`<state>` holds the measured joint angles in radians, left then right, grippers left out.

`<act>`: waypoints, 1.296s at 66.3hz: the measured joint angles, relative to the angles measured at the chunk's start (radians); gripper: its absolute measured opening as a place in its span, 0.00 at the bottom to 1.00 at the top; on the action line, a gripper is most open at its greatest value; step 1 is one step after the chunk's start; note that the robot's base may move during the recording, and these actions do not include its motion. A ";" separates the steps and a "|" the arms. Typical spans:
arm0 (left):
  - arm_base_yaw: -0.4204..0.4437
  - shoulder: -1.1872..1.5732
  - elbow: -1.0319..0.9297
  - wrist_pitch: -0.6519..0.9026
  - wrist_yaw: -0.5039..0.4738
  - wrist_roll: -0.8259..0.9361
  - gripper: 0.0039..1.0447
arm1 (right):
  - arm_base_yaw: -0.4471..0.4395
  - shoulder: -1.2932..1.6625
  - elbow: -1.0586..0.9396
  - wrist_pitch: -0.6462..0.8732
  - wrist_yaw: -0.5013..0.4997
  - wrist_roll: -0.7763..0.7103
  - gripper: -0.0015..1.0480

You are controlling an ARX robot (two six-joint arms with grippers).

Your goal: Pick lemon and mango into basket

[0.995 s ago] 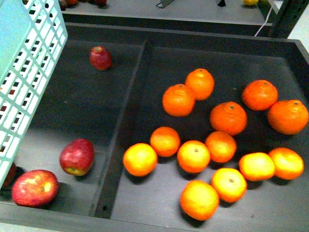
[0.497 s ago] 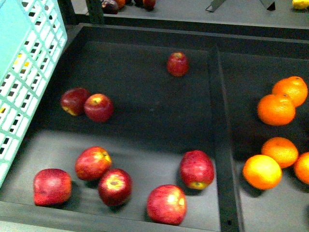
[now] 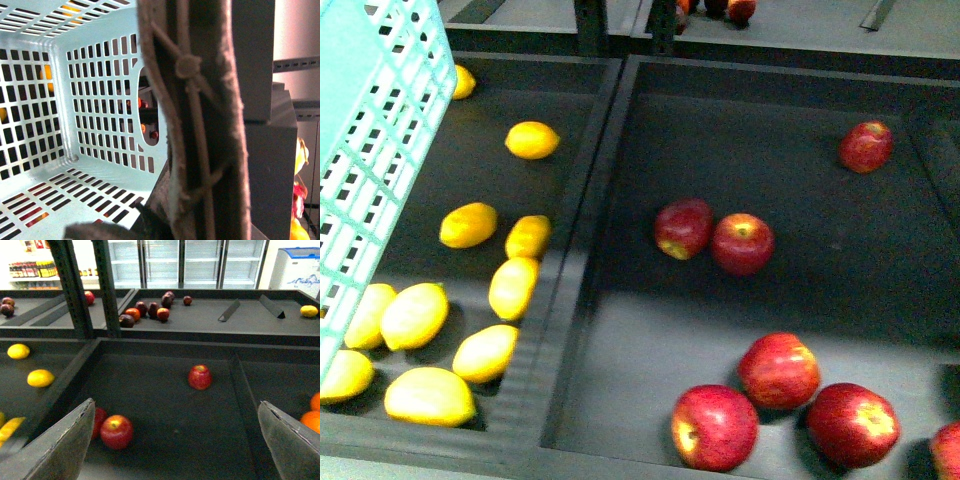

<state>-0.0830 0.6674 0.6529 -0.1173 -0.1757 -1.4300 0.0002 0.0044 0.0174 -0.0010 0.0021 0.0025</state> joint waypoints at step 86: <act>0.000 0.000 0.001 0.000 0.000 0.002 0.04 | 0.000 -0.002 0.000 0.000 -0.002 0.000 0.92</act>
<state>-0.0830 0.6674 0.6540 -0.1173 -0.1761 -1.4281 -0.0002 0.0025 0.0170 -0.0013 -0.0002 0.0025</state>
